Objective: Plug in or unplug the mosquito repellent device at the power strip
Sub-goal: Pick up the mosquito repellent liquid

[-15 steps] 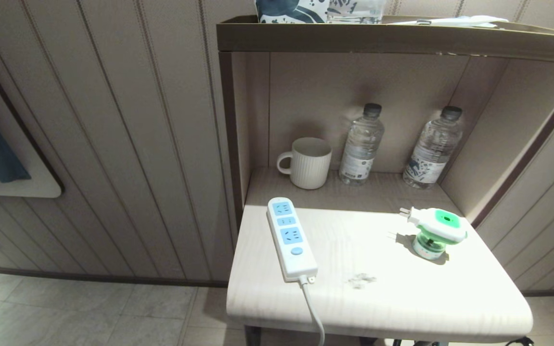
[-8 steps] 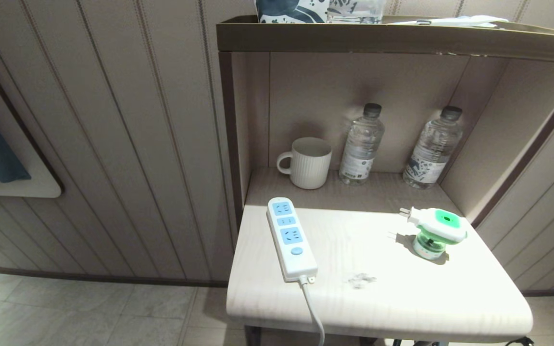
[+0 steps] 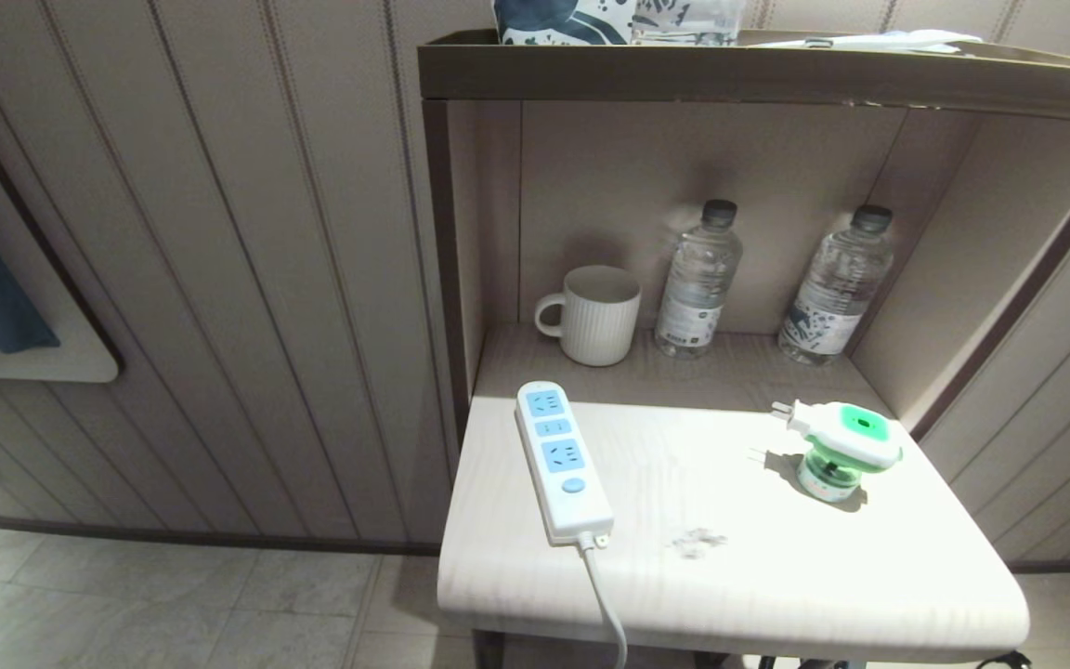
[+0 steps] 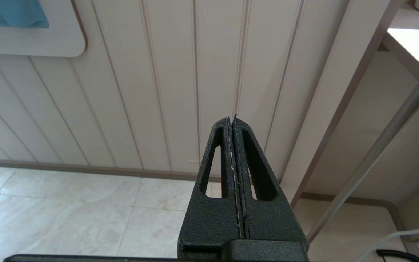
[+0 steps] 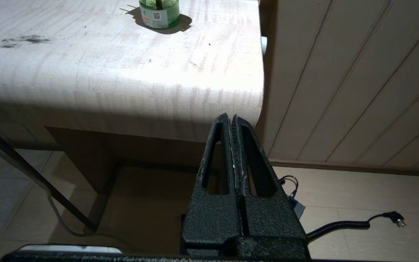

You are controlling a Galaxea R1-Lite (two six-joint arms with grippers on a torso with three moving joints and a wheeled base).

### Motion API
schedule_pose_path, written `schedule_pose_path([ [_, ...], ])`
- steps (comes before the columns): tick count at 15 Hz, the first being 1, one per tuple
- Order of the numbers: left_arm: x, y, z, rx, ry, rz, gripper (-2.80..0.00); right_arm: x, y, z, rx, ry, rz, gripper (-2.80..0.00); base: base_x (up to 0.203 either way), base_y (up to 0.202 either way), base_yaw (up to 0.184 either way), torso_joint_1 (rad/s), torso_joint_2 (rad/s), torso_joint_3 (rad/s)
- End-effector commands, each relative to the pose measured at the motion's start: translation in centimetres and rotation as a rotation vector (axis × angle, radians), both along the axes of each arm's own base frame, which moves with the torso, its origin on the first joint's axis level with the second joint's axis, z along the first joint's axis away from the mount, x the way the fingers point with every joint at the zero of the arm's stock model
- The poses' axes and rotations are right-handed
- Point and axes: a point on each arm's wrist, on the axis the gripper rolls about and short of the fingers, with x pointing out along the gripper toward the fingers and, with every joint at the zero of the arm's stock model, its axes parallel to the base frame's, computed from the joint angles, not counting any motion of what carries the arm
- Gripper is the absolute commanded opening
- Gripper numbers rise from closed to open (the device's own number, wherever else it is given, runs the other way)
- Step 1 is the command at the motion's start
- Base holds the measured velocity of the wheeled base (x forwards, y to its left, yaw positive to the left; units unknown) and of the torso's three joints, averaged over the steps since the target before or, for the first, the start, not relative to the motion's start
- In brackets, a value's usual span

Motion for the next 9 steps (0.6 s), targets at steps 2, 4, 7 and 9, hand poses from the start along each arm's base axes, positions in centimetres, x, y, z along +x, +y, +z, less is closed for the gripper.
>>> schedule_pose_path([
  [2,0.0,0.0,0.0,0.0,0.0,0.001,-2.8,-0.5,0.0,1.4,-0.015,-0.036,-0.001,-2.8,0.0,0.0,0.0,0.0,0.0,0.0],
  [4,0.0,0.0,0.0,0.001,0.001,0.0,-2.8,-2.2,0.0,4.9,-0.015,-0.084,0.012,-2.8,0.0,0.0,0.0,0.0,0.0,0.0],
  [7,0.0,0.0,0.0,0.001,0.001,0.001,-2.8,-3.2,0.2,9.5,-0.006,-0.021,0.081,-2.8,0.0,0.0,0.0,0.0,0.0,0.0],
  [9,0.0,0.0,0.0,0.001,0.0,0.0,-2.8,-1.0,0.1,12.1,0.009,0.099,0.123,-2.8,0.0,0.0,0.0,0.0,0.0,0.0],
])
